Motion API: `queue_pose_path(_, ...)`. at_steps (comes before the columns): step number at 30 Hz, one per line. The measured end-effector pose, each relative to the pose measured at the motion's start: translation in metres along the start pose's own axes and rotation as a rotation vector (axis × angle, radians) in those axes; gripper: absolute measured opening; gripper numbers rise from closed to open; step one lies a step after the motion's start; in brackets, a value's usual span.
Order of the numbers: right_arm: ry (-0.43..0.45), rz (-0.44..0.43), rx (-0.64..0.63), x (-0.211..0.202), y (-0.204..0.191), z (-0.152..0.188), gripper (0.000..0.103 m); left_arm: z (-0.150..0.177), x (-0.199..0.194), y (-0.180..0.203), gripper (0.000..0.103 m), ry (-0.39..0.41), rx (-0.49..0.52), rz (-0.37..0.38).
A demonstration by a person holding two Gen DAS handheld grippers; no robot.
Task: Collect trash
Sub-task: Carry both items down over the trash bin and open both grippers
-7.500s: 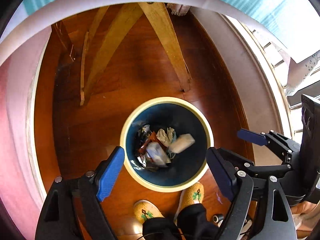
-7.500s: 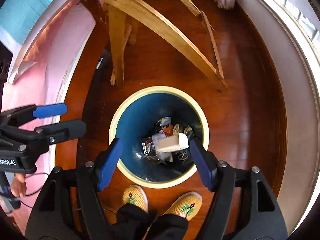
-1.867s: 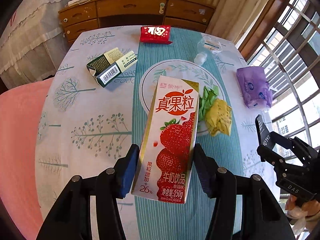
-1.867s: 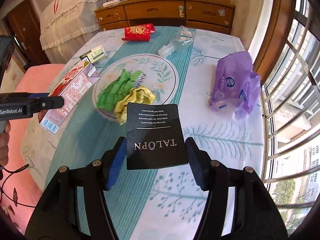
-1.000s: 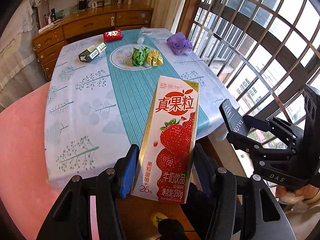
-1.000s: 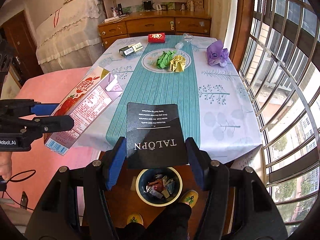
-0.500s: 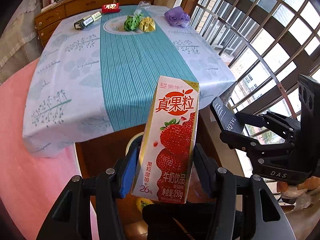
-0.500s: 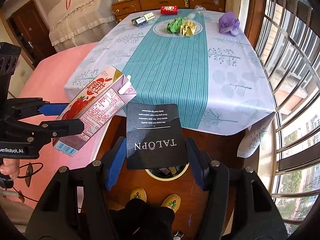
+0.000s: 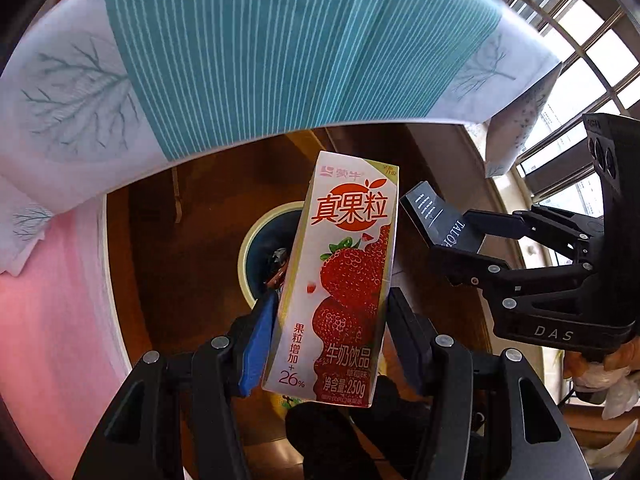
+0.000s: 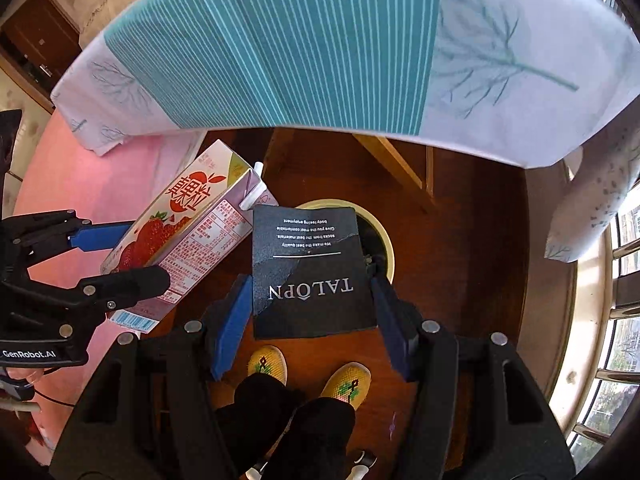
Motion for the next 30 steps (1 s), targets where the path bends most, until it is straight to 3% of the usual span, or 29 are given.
queue_pose_path(7,-0.014,0.004,-0.003,0.09,0.048,0.015,0.058,0.003,0.1,0.001,0.056,0.019,0.028,0.026)
queue_pose_path(9,-0.008,-0.016,0.001,0.111,0.06,0.02,0.058,0.002,0.123,-0.001,0.061,0.028,0.03,0.04)
queue_pose_path(11,-0.024,-0.022,0.005,0.135,0.07,0.025,0.062,0.001,0.148,-0.006,0.083,0.027,0.035,0.032)
queue_pose_path(12,-0.027,-0.019,0.0,0.146,0.075,0.026,0.069,0.002,0.159,-0.008,0.086,0.019,0.036,0.028)
queue_pose_path(16,-0.023,-0.022,-0.02,0.177,0.082,0.029,0.073,0.008,0.201,-0.018,0.087,-0.019,0.045,0.015)
queue_pose_path(23,-0.017,-0.005,0.0,0.197,0.091,0.034,0.074,0.013,0.228,-0.024,0.093,-0.002,0.055,0.016)
queue_pose_path(30,0.025,0.005,0.016,0.179,0.09,0.031,0.074,0.008,0.215,-0.024,0.093,0.013,0.06,0.019)
Point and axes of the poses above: each gripper's, at about its wrist camera, not at the fingertips, and x roughly the way its jaws point, y to its right, z to its underside, the point moved 10 cm from there along x, roughly the way its jaws point, and after that the axes turned 15 degrees about -z, right-handed, at the moved point
